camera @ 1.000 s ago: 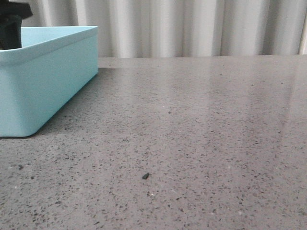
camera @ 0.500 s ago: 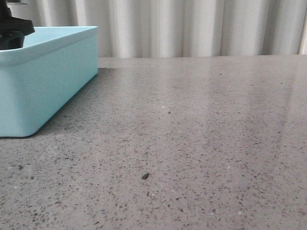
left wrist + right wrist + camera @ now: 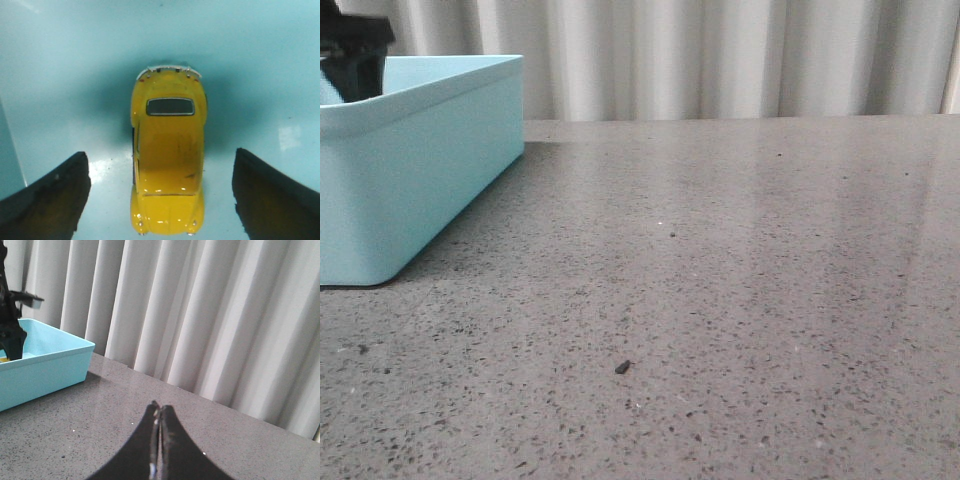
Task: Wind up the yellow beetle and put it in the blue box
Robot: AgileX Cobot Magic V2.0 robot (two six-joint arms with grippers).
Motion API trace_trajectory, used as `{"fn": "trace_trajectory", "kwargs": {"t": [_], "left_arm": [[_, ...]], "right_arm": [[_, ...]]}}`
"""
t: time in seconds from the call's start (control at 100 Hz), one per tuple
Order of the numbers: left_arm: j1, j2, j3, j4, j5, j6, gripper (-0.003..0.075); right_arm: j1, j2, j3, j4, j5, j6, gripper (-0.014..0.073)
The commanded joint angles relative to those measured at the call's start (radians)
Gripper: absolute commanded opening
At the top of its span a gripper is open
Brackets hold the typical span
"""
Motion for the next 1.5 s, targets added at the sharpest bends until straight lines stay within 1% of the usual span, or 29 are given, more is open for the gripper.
{"fn": "trace_trajectory", "kwargs": {"t": [0.0,0.06,0.12,0.24,0.35,0.49,0.68,0.79,0.89,0.99,1.11,1.23,1.26,1.31,1.33,1.35,1.38,1.42,1.45,1.49], "left_arm": [[-0.006,-0.131,-0.027,-0.028,-0.078,-0.074,0.0525],[-0.024,-0.182,-0.02,-0.051,-0.137,-0.086,0.0524],[-0.053,-0.244,-0.005,-0.042,-0.191,-0.086,0.0509],[-0.125,-0.372,0.048,0.031,-0.28,-0.086,0.0417],[-0.195,-0.511,0.149,0.055,-0.359,-0.082,0.037],[-0.254,-0.695,0.34,0.052,-0.445,-0.082,0.0365],[-0.316,-0.957,0.705,0.028,-0.626,-0.082,0.0366],[-0.324,-1.101,0.906,0.028,-0.703,-0.082,0.0366],[-0.324,-1.221,1.047,0.042,-0.718,-0.082,0.0366],[-0.32,-1.338,1.162,0.065,-0.716,-0.082,0.0365],[-0.32,-1.429,1.245,0.076,-0.727,-0.082,0.0365],[-0.32,-1.472,1.294,0.076,-0.727,-0.082,0.0356],[-0.32,-1.472,1.301,0.076,-0.727,-0.082,0.0337],[-0.32,-1.472,1.308,0.076,-0.723,-0.082,0.0275],[-0.32,-1.472,1.31,0.076,-0.723,-0.082,0.0238],[-0.32,-1.472,1.31,0.076,-0.721,-0.082,0.0182],[-0.32,-1.472,1.31,0.076,-0.721,-0.082,0.0136],[-0.32,-1.472,1.31,0.081,-0.725,-0.082,0.0024],[-0.32,-1.472,1.31,0.088,-0.728,-0.082,-0.0022],[-0.32,-1.472,1.31,0.103,-0.732,-0.082,-0.002]], "right_arm": [[-0.001,0.012,-0.024,0.012,-0.058,-0.004,-0.0062],[-0.001,0.012,-0.024,0.032,-0.041,-0.004,-0.0062],[-0.001,0.012,-0.024,0.045,-0.034,-0.004,-0.0062],[-0.001,0.012,-0.024,0.048,-0.038,-0.004,-0.0062],[-0.001,0.012,-0.024,0.048,-0.04,-0.004,-0.0062],[-0.001,-0.001,-0.024,0.048,-0.039,-0.004,-0.0062],[-0.001,-0.03,0.004,0.048,-0.039,-0.004,-0.0062],[-0.001,-0.041,0.048,0.048,-0.045,-0.004,-0.0062],[-0.001,-0.044,0.077,0.049,-0.053,-0.004,-0.0062],[-0.001,-0.044,0.111,0.049,-0.1,-0.004,-0.0062],[-0.001,-0.044,0.142,0.049,-0.144,-0.004,-0.0062],[-0.001,-0.044,0.146,0.049,-0.113,-0.004,-0.0062],[-0.001,-0.044,0.146,0.049,-0.108,-0.004,-0.0062],[-0.001,-0.044,0.146,0.049,-0.095,-0.004,-0.0062],[-0.001,-0.044,0.146,0.049,-0.09,-0.004,-0.0062],[-0.001,-0.044,0.146,0.049,-0.087,-0.004,-0.0062],[-0.001,-0.044,0.146,0.049,-0.079,-0.004,-0.0062],[-0.001,-0.044,0.148,0.053,-0.056,-0.002,-0.0062],[-0.001,-0.044,0.152,0.059,-0.038,-0.002,-0.0061],[-0.001,-0.044,0.164,0.072,-0.013,0.009,-0.0061]]}}
